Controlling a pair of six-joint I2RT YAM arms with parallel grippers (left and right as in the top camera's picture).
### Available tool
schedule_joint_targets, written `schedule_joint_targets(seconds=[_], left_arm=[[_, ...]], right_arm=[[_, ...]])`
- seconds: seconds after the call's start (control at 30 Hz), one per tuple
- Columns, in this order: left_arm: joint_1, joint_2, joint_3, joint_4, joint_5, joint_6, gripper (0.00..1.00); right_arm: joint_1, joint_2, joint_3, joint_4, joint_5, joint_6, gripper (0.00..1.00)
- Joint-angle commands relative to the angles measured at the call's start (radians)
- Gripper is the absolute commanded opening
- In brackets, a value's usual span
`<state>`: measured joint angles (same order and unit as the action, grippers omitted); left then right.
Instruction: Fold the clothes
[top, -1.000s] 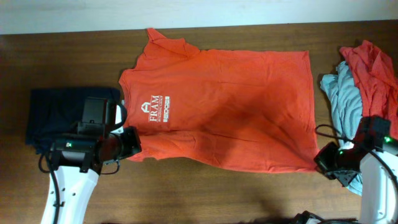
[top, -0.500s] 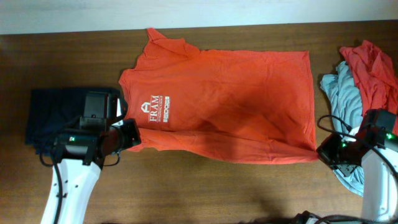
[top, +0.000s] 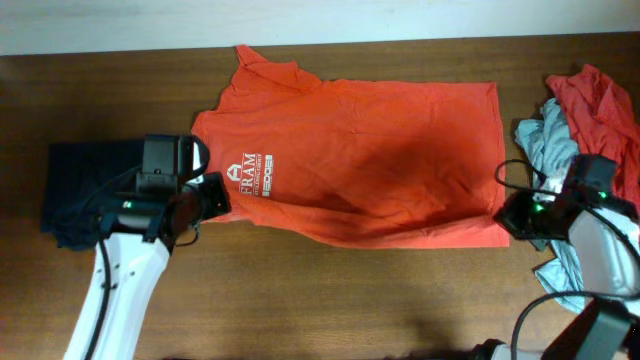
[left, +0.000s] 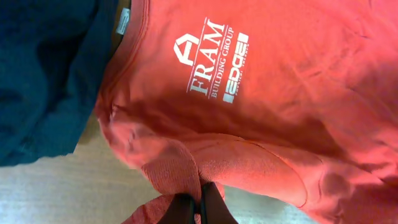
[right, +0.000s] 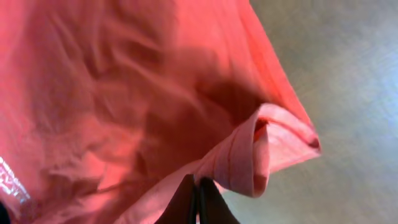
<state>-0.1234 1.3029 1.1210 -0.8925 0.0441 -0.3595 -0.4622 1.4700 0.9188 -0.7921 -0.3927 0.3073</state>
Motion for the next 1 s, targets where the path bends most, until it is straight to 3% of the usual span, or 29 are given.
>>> schedule_joint_targets(seconds=[0.0, 0.3, 0.9, 0.97], left_arm=[[-0.003, 0.065, 0.022, 0.03, -0.015, 0.023, 0.01], [-0.003, 0.178, 0.022, 0.119, -0.015, 0.048, 0.01], [-0.003, 0.27, 0.022, 0.273, -0.052, 0.065, 0.01], [-0.003, 0.279, 0.022, 0.293, -0.052, 0.085, 0.01]], right_arm=[[0.024, 0.037, 0.018, 0.069, -0.023, 0.016, 0.04], [0.024, 0.072, 0.018, 0.283, -0.022, 0.068, 0.05], [0.024, 0.173, 0.018, 0.511, -0.023, 0.095, 0.06], [0.024, 0.183, 0.018, 0.532, -0.023, 0.095, 0.11]])
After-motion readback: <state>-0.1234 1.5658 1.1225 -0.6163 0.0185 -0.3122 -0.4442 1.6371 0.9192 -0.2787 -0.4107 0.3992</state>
